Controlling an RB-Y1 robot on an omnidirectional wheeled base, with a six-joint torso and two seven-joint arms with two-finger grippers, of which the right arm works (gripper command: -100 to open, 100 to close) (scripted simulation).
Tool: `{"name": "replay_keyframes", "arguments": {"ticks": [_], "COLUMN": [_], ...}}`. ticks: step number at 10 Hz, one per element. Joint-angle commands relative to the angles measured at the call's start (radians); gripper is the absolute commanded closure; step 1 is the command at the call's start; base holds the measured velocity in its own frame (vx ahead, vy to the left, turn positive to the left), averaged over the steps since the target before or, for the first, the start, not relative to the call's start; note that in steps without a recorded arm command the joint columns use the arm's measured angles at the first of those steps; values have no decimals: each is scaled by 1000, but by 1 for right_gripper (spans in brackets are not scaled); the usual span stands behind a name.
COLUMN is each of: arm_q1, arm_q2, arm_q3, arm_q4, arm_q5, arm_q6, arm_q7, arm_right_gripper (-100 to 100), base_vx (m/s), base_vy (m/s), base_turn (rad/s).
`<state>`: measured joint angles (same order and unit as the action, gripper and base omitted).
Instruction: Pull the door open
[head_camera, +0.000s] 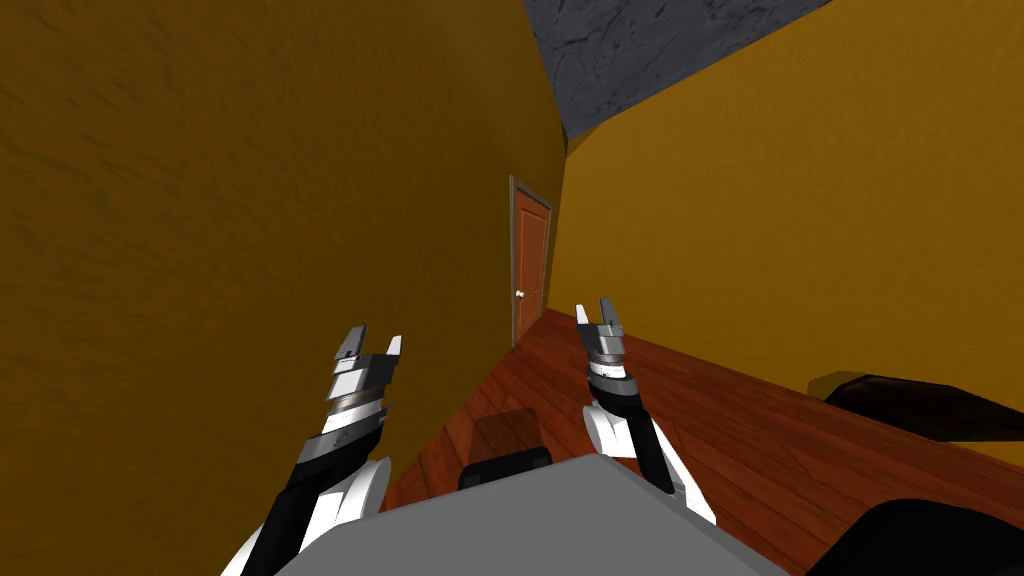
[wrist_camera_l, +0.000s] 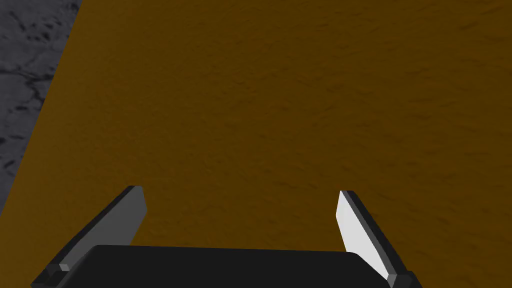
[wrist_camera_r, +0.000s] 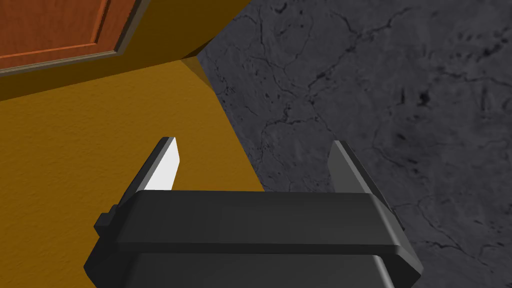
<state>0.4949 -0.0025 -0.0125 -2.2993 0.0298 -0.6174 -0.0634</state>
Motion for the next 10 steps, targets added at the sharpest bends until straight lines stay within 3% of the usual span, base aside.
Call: {"name": "replay_keyframes", "arguments": {"ticks": [1,10], "arm_q1": [-12,-83], "arm_q2": [-10,-52], "arm_q3": [0,0], "arm_q4": [33,224], "arm_q5": [8,57], "arm_q6": [-7,-46], "arm_q7": [22,152], "arm_right_gripper": [-100,-100], "base_vx": [115,102], "base_vy": [-107,-46], "base_turn": [64,49]}}
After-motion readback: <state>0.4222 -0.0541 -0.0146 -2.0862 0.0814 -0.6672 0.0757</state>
